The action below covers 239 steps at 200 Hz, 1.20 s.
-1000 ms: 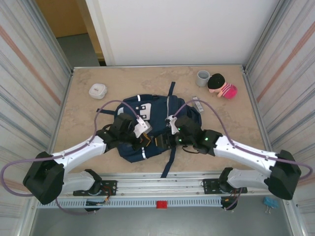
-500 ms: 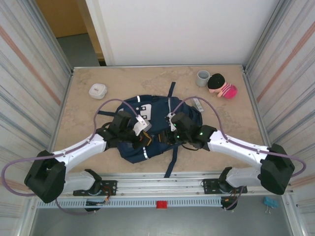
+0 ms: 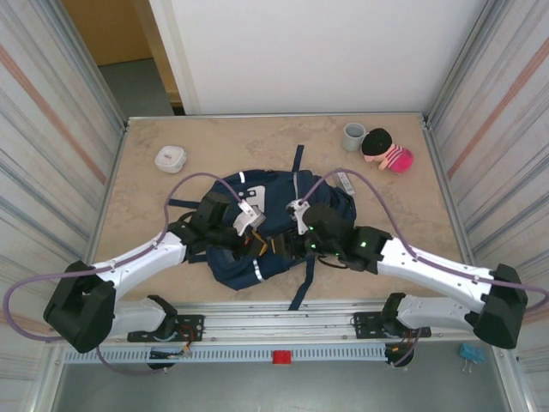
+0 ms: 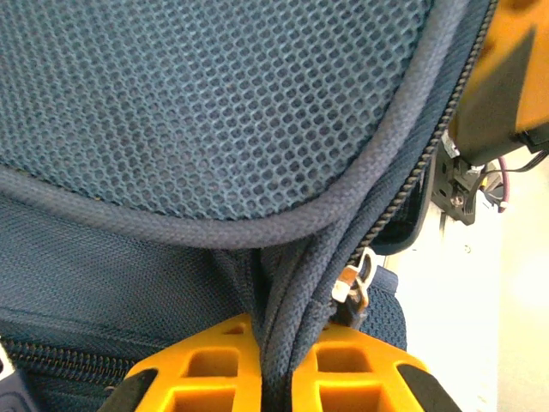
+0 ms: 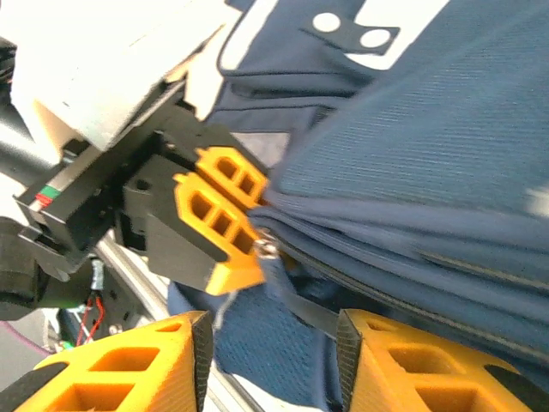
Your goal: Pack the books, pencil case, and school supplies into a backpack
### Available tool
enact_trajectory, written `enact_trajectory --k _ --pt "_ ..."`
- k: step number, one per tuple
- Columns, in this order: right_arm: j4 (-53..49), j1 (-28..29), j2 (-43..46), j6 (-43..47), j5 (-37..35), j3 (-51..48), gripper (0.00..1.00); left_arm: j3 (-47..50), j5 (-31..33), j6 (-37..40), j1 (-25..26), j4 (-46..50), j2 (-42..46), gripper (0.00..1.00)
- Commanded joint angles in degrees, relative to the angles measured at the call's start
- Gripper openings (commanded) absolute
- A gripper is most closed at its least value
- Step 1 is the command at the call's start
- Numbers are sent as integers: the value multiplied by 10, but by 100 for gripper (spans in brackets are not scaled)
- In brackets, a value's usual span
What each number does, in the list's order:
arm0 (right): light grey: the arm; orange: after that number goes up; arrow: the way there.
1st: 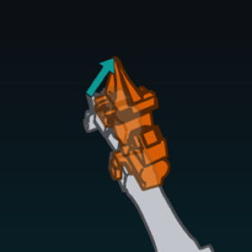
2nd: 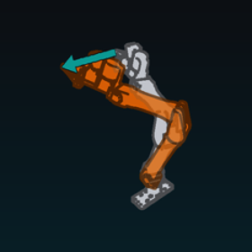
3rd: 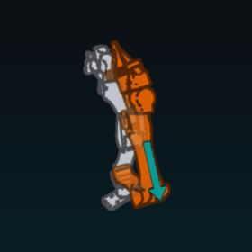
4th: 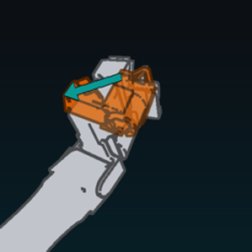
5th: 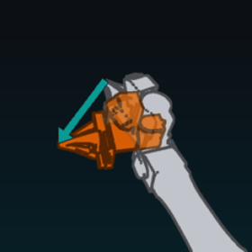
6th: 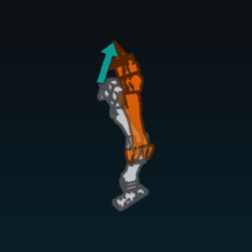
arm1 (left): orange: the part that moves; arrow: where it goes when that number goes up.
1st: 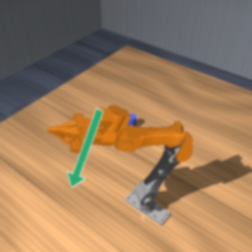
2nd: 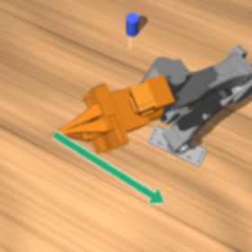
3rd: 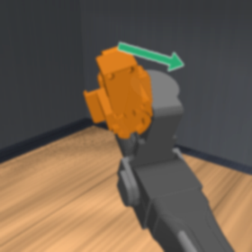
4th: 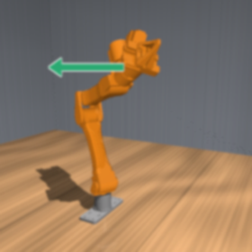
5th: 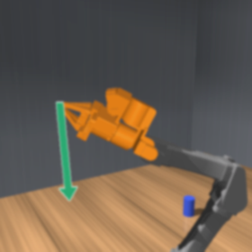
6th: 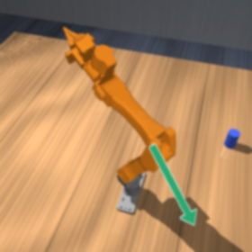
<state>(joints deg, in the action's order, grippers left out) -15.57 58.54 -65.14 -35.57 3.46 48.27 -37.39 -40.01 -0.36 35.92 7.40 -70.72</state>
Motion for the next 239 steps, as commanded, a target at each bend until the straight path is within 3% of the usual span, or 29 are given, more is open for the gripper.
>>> enact_trajectory --k 1,76,105,135,160,205,239 --pt "47 6 -38 -13 1 26 41 -26 -75 -26 -3 -29 3 0" --pt "-22 -18 -110 -22 -61 35 39 -16 -98 -46 -3 -66 14 0" --pt "-63 -7 -132 -45 -134 50 39 -15 -112 -59 -3 -88 17 0" --pt "-129 3 -149 -69 -204 73 22 -8 -111 -59 -3 -93 26 0" --pt "-164 6 -139 -75 -231 85 15 -10 -93 -46 -3 -71 25 0" --pt "-116 9 -117 -38 -149 74 20 -5 -88 -68 -3 -98 21 0" --pt "-74 5 -29 -43 -107 28 37 -7 -78 -92 -3 -100 12 0"
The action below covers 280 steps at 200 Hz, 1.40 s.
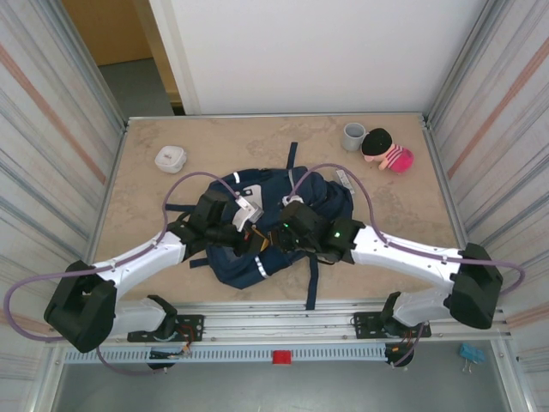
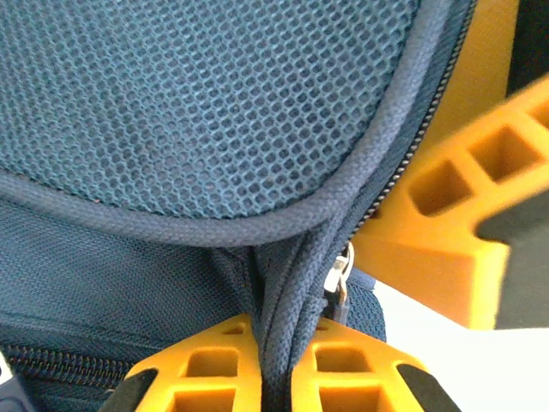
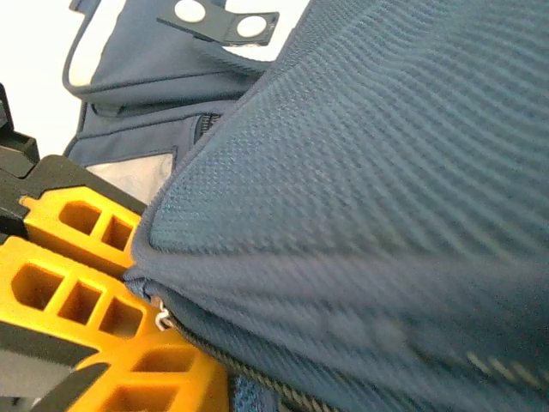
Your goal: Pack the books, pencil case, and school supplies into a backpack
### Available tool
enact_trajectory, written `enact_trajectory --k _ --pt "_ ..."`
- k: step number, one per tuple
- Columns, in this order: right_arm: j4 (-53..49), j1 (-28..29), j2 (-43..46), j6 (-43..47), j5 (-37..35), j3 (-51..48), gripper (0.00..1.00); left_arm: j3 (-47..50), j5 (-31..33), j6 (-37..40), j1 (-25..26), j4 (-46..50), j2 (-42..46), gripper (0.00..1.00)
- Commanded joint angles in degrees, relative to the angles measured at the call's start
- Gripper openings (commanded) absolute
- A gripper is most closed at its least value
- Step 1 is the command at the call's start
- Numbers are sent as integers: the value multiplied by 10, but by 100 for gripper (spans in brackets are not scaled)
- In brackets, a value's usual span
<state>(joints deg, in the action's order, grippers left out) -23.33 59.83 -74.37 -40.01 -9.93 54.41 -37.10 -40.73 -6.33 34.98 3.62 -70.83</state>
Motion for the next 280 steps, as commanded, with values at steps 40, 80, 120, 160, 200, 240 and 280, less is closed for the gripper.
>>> enact_trajectory --k 40,80,120,160,200,240,280 --pt "76 -33 172 -25 125 -93 41 -20 -89 -78 6 -63 -2 0" --pt "147 -46 154 -107 210 -127 40 -27 -114 -93 6 -66 -8 0" --pt "167 -31 100 -104 186 -111 41 -26 -120 -96 6 -67 -12 0" --pt "103 -30 54 -84 94 -78 46 -26 -129 -97 6 -74 -10 0" --pt "53 -24 10 -88 23 -35 43 -26 -145 -94 6 -82 -7 0" --pt "-53 -5 -24 -124 -104 -1 30 -22 -151 -85 7 -86 2 0" --pt "-87 -2 -41 -124 -129 12 23 -24 -146 -77 7 -75 3 0"
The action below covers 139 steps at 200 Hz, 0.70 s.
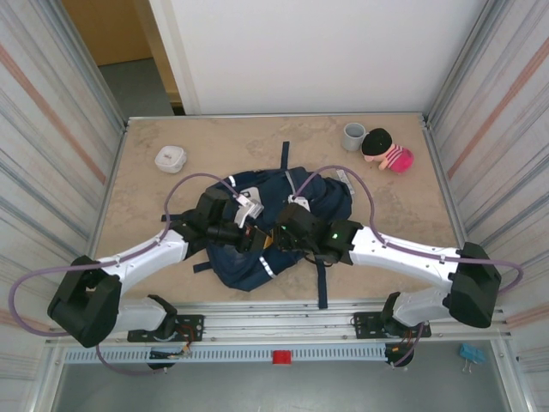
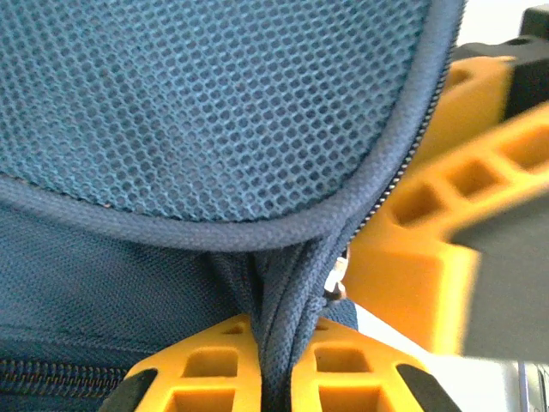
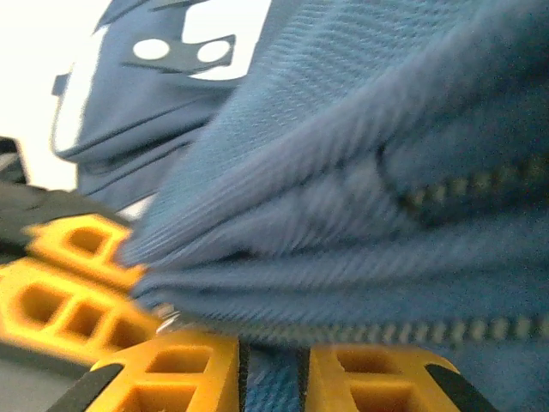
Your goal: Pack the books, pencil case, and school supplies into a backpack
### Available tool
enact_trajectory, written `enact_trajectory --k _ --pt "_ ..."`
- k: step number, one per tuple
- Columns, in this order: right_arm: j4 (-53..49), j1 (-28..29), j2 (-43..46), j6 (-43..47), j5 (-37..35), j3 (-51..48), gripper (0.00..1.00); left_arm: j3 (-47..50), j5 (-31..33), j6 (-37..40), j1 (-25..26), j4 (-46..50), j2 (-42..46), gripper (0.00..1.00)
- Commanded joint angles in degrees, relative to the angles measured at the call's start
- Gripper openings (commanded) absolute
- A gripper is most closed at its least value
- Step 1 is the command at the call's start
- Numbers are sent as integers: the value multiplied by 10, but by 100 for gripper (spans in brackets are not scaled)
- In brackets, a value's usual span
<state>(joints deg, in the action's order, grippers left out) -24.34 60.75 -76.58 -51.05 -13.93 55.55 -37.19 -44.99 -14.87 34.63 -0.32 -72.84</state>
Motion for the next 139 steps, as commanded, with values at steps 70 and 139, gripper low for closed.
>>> enact_trajectory --k 70,139 --pt "66 -41 10 99 78 -22 40 -20 -101 7 11 -44 19 0" --pt "45 -93 195 205 170 -112 40 -28 -119 -75 9 -48 -25 0"
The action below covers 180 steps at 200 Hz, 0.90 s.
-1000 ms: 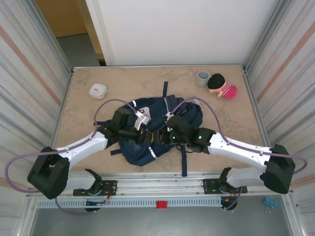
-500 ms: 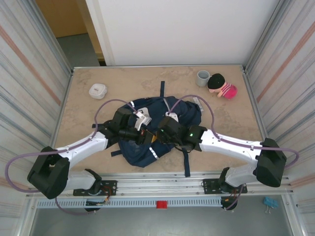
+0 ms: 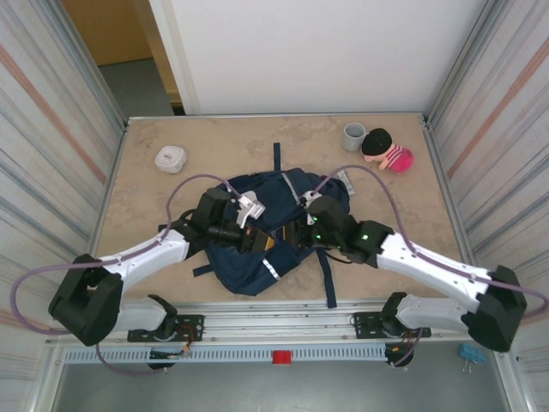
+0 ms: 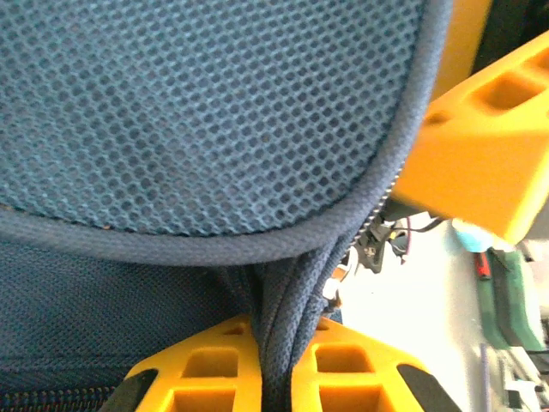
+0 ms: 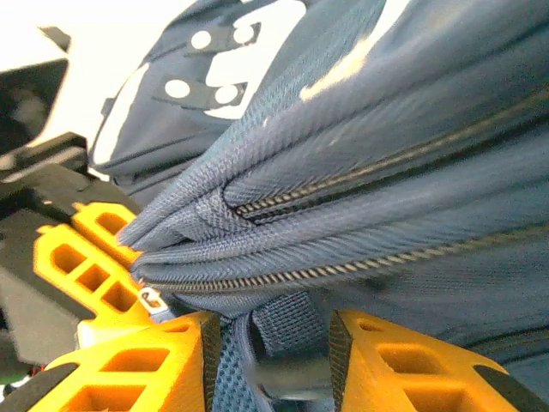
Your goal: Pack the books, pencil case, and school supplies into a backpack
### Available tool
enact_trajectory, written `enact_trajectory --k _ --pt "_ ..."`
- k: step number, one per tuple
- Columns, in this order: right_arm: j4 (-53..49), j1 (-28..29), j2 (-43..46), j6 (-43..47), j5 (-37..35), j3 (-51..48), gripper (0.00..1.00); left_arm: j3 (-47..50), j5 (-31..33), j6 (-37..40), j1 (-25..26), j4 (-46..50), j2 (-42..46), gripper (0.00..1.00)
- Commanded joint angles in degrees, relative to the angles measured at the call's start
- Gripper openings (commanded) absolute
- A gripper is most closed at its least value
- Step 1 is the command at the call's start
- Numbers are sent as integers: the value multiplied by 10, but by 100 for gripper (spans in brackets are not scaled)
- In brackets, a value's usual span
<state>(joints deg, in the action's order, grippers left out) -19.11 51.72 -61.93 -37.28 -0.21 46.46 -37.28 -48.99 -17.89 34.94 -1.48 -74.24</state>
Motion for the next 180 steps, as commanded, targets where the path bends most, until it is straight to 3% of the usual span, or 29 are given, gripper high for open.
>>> enact_trajectory --k 1,48,105,139,180 --pt "-7 -3 58 70 32 -22 40 -27 -79 -46 5 -36 -12 0" --pt "63 35 111 270 11 -72 44 -28 -102 -79 -1 -38 -31 0" --pt "187 60 55 565 33 -119 48 -23 -117 -83 -6 -46 -28 0" --pt "209 60 1 634 26 -117 51 -24 -119 -77 -8 -42 -26 0" --pt "232 59 -37 640 15 -109 49 -24 -121 -73 -8 -43 -24 0"
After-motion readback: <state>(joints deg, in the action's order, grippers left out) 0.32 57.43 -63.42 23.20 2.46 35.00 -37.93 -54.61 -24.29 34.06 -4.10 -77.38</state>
